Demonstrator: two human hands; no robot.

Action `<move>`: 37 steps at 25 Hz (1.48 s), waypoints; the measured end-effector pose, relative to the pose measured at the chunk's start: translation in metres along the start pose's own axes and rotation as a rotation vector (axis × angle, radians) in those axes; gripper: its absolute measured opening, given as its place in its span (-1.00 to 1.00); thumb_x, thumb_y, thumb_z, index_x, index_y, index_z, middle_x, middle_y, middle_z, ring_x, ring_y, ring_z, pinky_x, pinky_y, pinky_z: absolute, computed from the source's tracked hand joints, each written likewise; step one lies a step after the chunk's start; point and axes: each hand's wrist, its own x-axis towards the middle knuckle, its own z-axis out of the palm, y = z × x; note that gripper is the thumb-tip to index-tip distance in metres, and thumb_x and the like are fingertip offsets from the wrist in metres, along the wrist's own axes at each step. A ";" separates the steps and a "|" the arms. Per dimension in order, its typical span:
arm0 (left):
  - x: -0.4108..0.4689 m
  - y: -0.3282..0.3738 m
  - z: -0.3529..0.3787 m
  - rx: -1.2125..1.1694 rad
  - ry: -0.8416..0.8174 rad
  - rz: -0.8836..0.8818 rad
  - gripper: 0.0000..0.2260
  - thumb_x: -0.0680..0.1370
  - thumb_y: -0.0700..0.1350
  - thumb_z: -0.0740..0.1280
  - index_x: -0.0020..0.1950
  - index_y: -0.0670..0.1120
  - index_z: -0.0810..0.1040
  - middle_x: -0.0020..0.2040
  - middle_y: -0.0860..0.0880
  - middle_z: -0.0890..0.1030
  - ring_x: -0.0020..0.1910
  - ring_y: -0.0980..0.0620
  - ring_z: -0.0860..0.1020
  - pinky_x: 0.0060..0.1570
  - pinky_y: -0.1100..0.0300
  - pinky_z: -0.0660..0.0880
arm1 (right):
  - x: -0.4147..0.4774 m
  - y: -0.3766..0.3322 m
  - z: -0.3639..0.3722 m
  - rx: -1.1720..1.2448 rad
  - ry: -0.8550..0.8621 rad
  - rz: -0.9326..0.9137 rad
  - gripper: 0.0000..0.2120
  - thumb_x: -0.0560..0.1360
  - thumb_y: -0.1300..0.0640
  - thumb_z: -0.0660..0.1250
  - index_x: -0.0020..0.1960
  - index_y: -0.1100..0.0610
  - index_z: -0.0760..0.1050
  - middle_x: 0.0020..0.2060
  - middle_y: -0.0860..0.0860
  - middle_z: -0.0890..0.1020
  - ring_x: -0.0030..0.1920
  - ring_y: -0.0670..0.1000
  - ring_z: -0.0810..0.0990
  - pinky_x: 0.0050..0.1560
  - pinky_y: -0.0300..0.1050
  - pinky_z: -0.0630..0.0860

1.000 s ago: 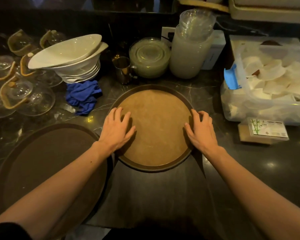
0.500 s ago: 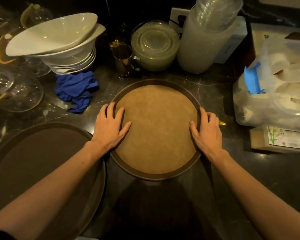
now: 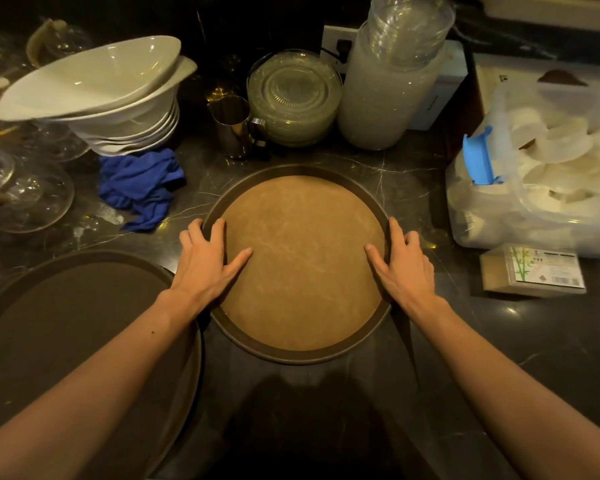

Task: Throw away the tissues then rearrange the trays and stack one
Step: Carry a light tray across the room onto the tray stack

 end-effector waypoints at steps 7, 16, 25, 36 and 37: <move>-0.026 0.015 -0.008 -0.130 0.017 0.028 -0.25 0.47 0.26 0.35 0.53 0.03 0.11 0.49 -0.22 0.09 0.47 -0.27 0.12 0.36 -0.23 0.26 | -0.033 0.015 -0.010 0.064 0.029 0.033 -0.24 0.55 -0.29 0.20 0.60 -0.02 0.00 0.26 0.15 0.38 0.13 0.17 0.54 0.10 0.16 0.53; -0.073 0.042 -0.037 -0.148 0.238 0.121 -0.27 0.44 0.26 0.39 0.49 0.04 0.18 0.44 -0.22 0.19 0.41 -0.27 0.19 0.30 -0.25 0.35 | -0.077 0.022 -0.050 0.131 0.216 -0.025 -0.24 0.53 -0.29 0.25 0.59 -0.01 0.06 0.24 0.15 0.40 0.15 0.15 0.52 -0.01 -0.02 0.40; -0.135 0.020 -0.049 -0.171 0.350 0.056 -0.28 0.43 0.25 0.40 0.48 0.05 0.21 0.41 -0.22 0.24 0.40 -0.27 0.22 0.27 -0.24 0.36 | -0.114 -0.003 -0.059 0.167 0.212 -0.116 -0.27 0.53 -0.24 0.28 0.58 -0.02 0.11 0.22 0.14 0.43 0.15 0.14 0.52 0.06 0.04 0.44; -0.220 -0.116 -0.088 -0.200 0.443 -0.045 -0.28 0.43 0.24 0.41 0.48 0.04 0.23 0.40 -0.23 0.28 0.38 -0.24 0.24 0.29 -0.21 0.37 | -0.184 -0.125 0.002 0.193 0.203 -0.216 -0.28 0.52 -0.25 0.31 0.57 -0.06 0.14 0.18 0.09 0.45 0.08 0.06 0.51 0.05 0.05 0.51; -0.229 -0.134 -0.091 -0.198 0.454 -0.062 -0.29 0.43 0.24 0.41 0.48 0.05 0.23 0.39 -0.23 0.28 0.38 -0.24 0.24 0.30 -0.21 0.36 | -0.191 -0.139 0.010 0.199 0.193 -0.220 -0.28 0.52 -0.25 0.31 0.57 -0.06 0.14 0.19 0.10 0.45 0.12 0.08 0.51 0.10 0.09 0.53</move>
